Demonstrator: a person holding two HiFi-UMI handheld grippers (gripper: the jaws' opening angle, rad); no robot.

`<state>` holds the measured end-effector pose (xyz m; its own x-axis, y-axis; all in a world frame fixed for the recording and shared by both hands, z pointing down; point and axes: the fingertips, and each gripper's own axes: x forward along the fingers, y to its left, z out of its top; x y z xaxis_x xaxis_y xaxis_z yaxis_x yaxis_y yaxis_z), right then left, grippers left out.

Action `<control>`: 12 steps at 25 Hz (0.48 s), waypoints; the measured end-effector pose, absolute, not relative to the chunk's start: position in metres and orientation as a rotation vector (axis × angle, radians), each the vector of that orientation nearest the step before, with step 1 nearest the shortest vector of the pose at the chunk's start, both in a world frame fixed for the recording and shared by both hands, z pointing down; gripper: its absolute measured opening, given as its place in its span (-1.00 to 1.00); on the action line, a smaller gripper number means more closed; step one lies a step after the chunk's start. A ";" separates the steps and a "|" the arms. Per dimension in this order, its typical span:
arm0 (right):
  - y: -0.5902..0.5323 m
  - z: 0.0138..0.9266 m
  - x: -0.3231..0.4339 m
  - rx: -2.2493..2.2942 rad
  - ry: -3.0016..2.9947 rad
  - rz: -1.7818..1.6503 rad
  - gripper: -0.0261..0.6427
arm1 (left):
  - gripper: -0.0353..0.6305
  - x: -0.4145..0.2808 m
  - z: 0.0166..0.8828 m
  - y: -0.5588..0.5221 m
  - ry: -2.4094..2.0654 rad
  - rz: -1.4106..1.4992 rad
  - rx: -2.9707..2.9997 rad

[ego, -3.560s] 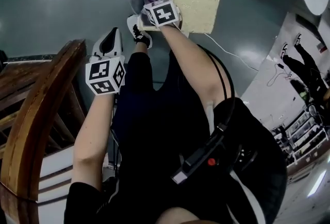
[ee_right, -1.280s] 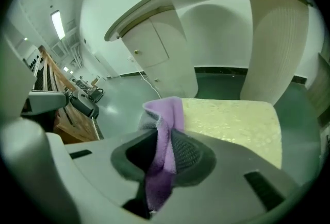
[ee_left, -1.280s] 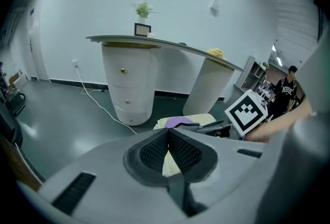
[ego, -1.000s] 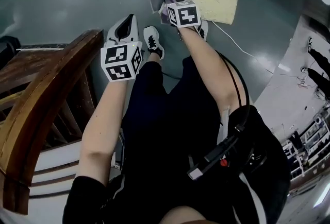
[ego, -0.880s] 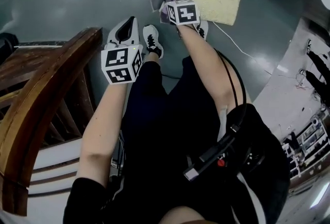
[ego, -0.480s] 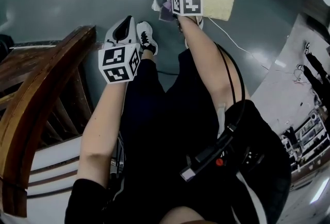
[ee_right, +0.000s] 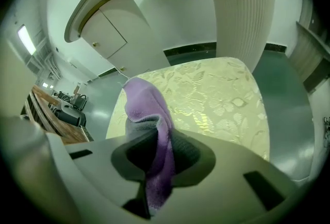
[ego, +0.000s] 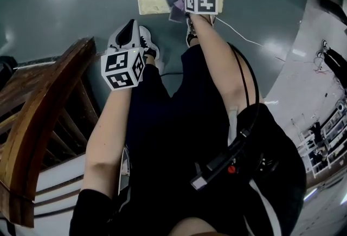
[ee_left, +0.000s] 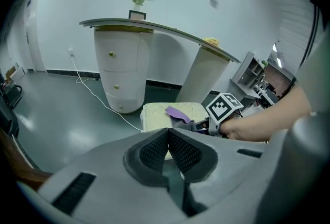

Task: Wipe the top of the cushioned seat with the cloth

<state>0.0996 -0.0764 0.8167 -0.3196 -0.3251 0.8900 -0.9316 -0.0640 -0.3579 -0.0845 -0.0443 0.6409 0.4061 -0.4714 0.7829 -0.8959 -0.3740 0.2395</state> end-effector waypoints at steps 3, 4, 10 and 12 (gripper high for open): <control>-0.071 0.815 0.126 1.388 -1.630 1.431 -0.70 | -0.88 -0.061 0.640 -0.043 -1.134 0.831 2.020; -0.068 0.815 0.133 1.397 -1.624 1.439 -0.70 | -0.88 -0.053 0.640 -0.043 -1.127 0.833 2.024; -0.055 0.815 0.176 1.450 -1.598 1.471 -0.70 | -0.88 -0.021 0.640 -0.039 -1.089 0.859 2.051; -0.051 0.814 0.190 1.473 -1.588 1.477 -0.70 | -0.88 -0.013 0.642 -0.038 -1.081 0.862 2.057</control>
<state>0.1905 -0.0514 0.8135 -0.2783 -0.3559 0.8921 -0.9156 -0.1824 -0.3584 -0.0126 -0.0378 0.6415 0.4438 -0.4329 0.7846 -0.8613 -0.4479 0.2401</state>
